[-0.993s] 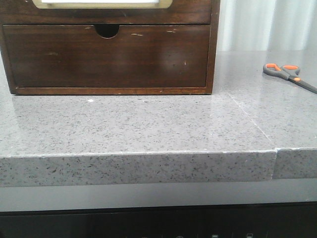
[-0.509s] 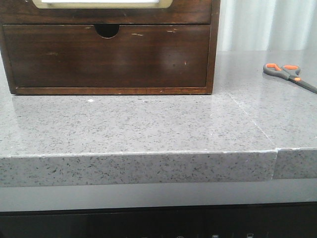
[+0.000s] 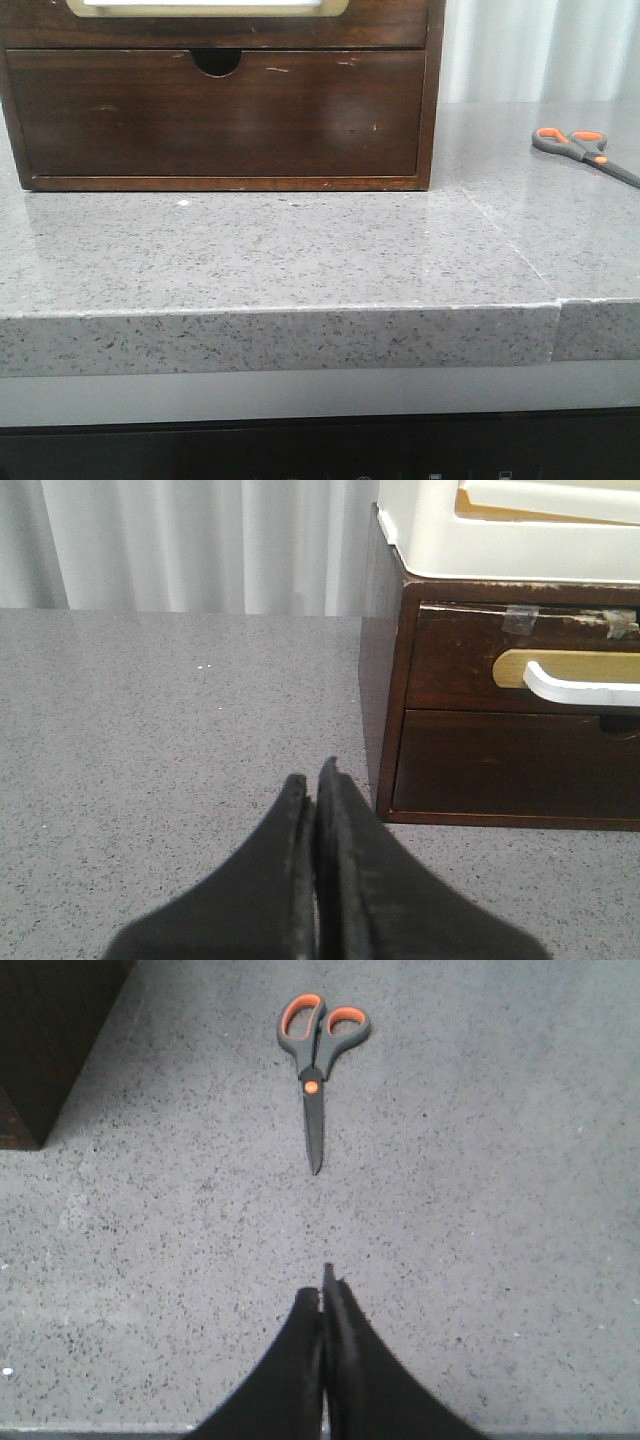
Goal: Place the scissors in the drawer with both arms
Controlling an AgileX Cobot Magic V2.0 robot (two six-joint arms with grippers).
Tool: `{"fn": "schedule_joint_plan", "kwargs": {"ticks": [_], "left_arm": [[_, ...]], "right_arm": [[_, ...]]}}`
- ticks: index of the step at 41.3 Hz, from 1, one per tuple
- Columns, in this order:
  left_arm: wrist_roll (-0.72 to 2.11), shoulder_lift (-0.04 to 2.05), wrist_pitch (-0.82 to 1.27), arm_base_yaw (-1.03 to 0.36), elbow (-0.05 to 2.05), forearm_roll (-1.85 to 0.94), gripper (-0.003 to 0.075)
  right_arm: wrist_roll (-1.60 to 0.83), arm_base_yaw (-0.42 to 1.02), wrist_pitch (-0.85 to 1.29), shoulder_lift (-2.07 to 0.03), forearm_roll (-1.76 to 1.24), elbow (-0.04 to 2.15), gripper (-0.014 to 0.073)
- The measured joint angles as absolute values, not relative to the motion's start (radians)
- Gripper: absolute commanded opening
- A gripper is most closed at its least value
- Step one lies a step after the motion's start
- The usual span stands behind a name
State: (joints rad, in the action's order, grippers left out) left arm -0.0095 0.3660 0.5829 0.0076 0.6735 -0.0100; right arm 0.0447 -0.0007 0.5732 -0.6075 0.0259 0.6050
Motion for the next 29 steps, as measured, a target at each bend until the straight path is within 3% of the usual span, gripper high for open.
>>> {"fn": "schedule_joint_plan", "kwargs": {"ticks": [4, 10, 14, 29], "left_arm": [[-0.010, 0.366, 0.594, 0.008, 0.673, -0.010, 0.0098], [-0.010, 0.366, 0.630, 0.008, 0.673, -0.010, 0.0421], [-0.010, 0.366, 0.635, 0.008, 0.673, -0.010, 0.0546], [-0.010, 0.381, 0.626, 0.008, 0.673, -0.148, 0.0544]], "right_arm": [[0.036, -0.001, 0.583, -0.615, 0.027, 0.605, 0.0065], [0.025, -0.001, 0.598, -0.615, 0.028, 0.605, 0.0386], [0.018, -0.001, 0.598, -0.615, 0.030, 0.605, 0.0525], [0.016, -0.001, 0.598, -0.615, 0.030, 0.605, 0.0547]]}}
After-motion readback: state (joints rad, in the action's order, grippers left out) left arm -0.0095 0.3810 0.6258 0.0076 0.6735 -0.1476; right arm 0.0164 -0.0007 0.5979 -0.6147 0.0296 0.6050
